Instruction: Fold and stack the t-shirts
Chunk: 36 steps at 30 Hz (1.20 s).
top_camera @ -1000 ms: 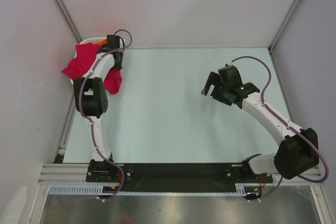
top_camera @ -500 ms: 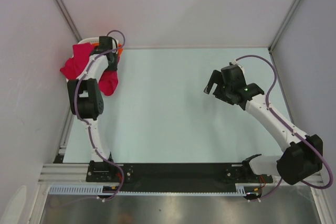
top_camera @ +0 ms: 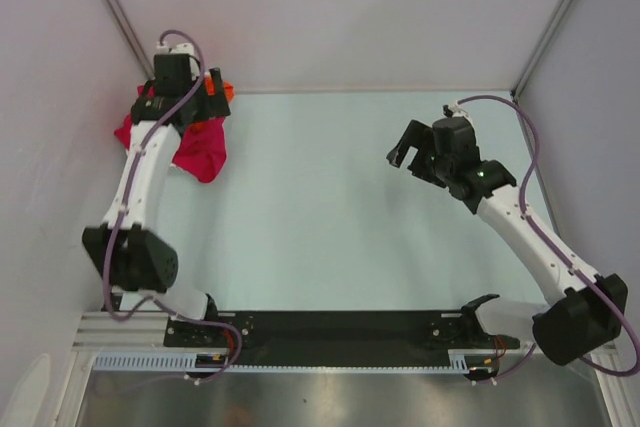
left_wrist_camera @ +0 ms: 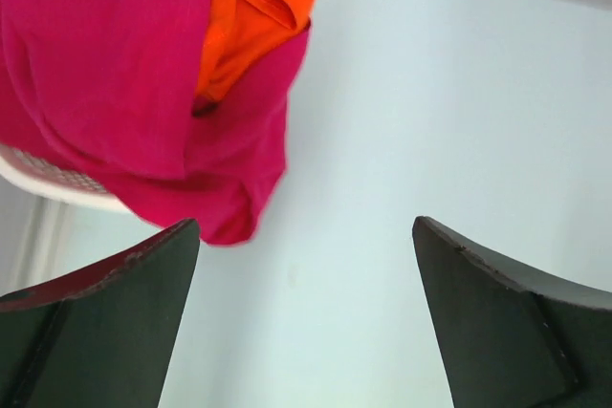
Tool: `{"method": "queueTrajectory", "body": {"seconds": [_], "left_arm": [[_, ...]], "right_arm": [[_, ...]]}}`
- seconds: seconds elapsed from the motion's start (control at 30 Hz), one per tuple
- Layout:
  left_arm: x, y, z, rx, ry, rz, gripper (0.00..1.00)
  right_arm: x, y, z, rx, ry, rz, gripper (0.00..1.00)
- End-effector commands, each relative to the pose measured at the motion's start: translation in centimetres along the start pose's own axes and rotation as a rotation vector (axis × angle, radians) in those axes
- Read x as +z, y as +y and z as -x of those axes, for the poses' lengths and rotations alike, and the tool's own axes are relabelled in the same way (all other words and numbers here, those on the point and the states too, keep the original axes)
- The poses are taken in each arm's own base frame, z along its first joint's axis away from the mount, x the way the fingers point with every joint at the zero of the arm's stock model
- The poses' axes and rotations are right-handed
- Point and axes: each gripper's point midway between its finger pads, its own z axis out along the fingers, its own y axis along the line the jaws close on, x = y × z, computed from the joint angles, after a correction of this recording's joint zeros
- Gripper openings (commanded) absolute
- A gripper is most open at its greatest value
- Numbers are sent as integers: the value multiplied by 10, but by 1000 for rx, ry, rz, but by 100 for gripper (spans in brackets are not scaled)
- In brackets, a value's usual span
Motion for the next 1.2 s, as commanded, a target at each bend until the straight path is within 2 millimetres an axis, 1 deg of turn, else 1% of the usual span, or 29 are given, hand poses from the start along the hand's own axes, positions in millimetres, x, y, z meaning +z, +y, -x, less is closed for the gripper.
{"method": "queueTrajectory", "body": {"seconds": [0.0, 0.03, 0.07, 0.1, 0.13, 0.17, 0.2, 0.23, 0.27, 0.33, 0.43, 0.57, 0.63, 0.67, 0.7, 0.73, 0.77, 0.8, 0.83, 0.87, 0.9, 0.93, 0.97, 1.0, 1.03, 1.07, 1.1, 1.13, 1.17], "left_arm": [[-49, -26, -54, -308, 26, -143, 100], [-47, -27, -61, -324, -9, -132, 100], [-36, -19, -102, -339, 53, -82, 99], [-47, -16, -104, -374, 16, -80, 100], [-42, -8, -121, -377, 31, -41, 100], [-45, -5, -124, -380, 31, -31, 100], [-47, -3, -128, -380, 34, -26, 100], [-51, -2, -129, -382, 32, -28, 100], [-54, -4, -130, -387, 35, -41, 100], [-58, -8, -128, -387, 24, -72, 100], [-60, -13, -125, -389, 11, -104, 100], [-63, -15, -117, -378, -5, -120, 100], [-66, -20, -115, -366, -5, -155, 100], [-67, -24, -115, -364, -4, -178, 100], [-73, -45, -113, -357, -2, -292, 99], [-72, -55, -123, -357, 24, -331, 99], [-75, -66, -128, -371, 39, -364, 98], [-83, -90, -137, -321, 56, -424, 98], [-77, -84, -144, -307, 45, -345, 99], [-77, -87, -153, -330, 69, -333, 100], [-72, -81, -158, -353, 66, -297, 100], [-71, -76, -165, -368, 70, -277, 100], [-71, -74, -168, -374, 72, -272, 100], [-73, -72, -167, -367, 64, -272, 100], [-75, -67, -162, -360, 44, -253, 100], [-76, -64, -161, -341, 42, -236, 100], [-75, -57, -165, -327, 56, -203, 100], [-76, -53, -159, -322, 46, -188, 100], [-73, -49, -159, -307, 58, -179, 100]], "right_arm": [[-14, 14, -5, 73, -72, 166, 100], [-18, 26, -6, 89, -86, 247, 100], [-17, 42, 8, 99, -153, 337, 100], [-15, 48, 8, 120, -154, 366, 100], [-16, 58, 14, 126, -156, 396, 100], [-8, 60, 11, 126, -128, 382, 100], [-5, 65, 8, 116, -107, 382, 100], [-9, 76, 15, 107, -114, 399, 100], [-2, 77, 9, 97, -93, 382, 100], [-3, 84, 8, 80, -83, 385, 100], [-2, 83, 3, 67, -69, 366, 100], [-1, 71, -10, 55, -33, 327, 100], [-1, 67, -18, 41, -10, 323, 100], [-2, 66, -22, 22, 0, 330, 100], [-3, 68, -32, 9, 34, 350, 100], [-1, 71, -36, -4, 47, 369, 100], [-1, 77, -44, 1, 72, 391, 100], [-1, 87, -47, 29, 96, 426, 100], [10, 103, -44, 69, 87, 465, 100], [13, 117, -41, 109, 85, 493, 100], [19, 131, -42, 173, 94, 487, 100], [11, 163, -20, 174, 52, 540, 100], [34, 171, -28, 142, 66, 510, 100], [36, 187, -27, 75, 27, 500, 100], [32, 202, -14, 49, 14, 481, 100], [51, 205, -25, 21, 48, 440, 100], [57, 204, -22, 14, 35, 401, 100], [63, 200, -28, 5, 65, 365, 100], [64, 203, -27, -4, 65, 370, 100]]}}
